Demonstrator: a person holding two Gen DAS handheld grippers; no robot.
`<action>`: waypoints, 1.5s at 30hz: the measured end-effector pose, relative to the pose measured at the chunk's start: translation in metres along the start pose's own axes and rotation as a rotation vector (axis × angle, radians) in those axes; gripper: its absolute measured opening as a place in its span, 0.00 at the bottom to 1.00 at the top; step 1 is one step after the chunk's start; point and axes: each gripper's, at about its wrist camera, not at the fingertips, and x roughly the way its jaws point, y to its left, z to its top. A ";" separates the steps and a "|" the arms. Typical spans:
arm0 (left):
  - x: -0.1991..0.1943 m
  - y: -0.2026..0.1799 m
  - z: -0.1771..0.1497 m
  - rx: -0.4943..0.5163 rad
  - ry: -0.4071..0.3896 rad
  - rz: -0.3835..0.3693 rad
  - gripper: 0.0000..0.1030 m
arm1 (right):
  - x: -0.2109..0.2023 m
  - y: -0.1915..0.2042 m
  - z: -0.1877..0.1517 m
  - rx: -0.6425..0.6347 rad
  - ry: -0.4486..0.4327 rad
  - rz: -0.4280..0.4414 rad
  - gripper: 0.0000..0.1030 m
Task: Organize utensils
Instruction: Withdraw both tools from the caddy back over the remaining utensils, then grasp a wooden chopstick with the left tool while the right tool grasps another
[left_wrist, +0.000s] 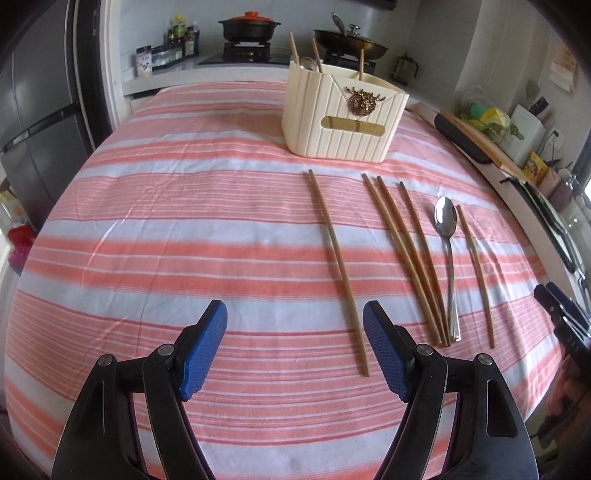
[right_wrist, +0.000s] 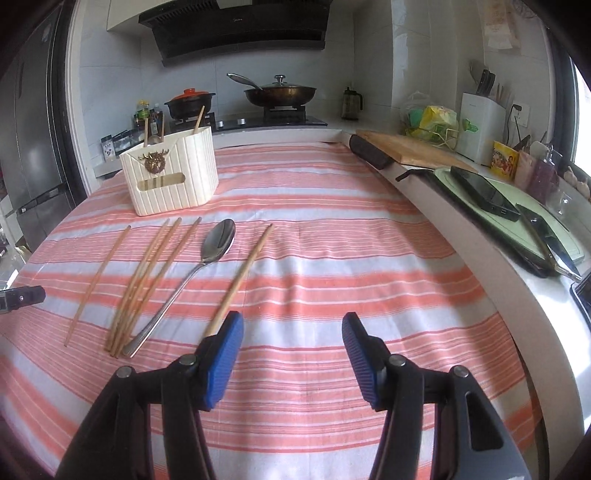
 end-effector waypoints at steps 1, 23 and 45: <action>0.000 -0.002 0.002 0.002 -0.005 0.010 0.75 | 0.001 0.002 0.001 -0.001 -0.001 0.007 0.55; -0.003 -0.019 0.009 0.072 -0.054 0.121 0.75 | 0.012 0.026 0.009 -0.028 0.071 0.053 0.55; 0.008 -0.011 0.005 0.007 -0.007 0.058 0.77 | 0.065 0.059 0.024 -0.055 0.221 0.068 0.55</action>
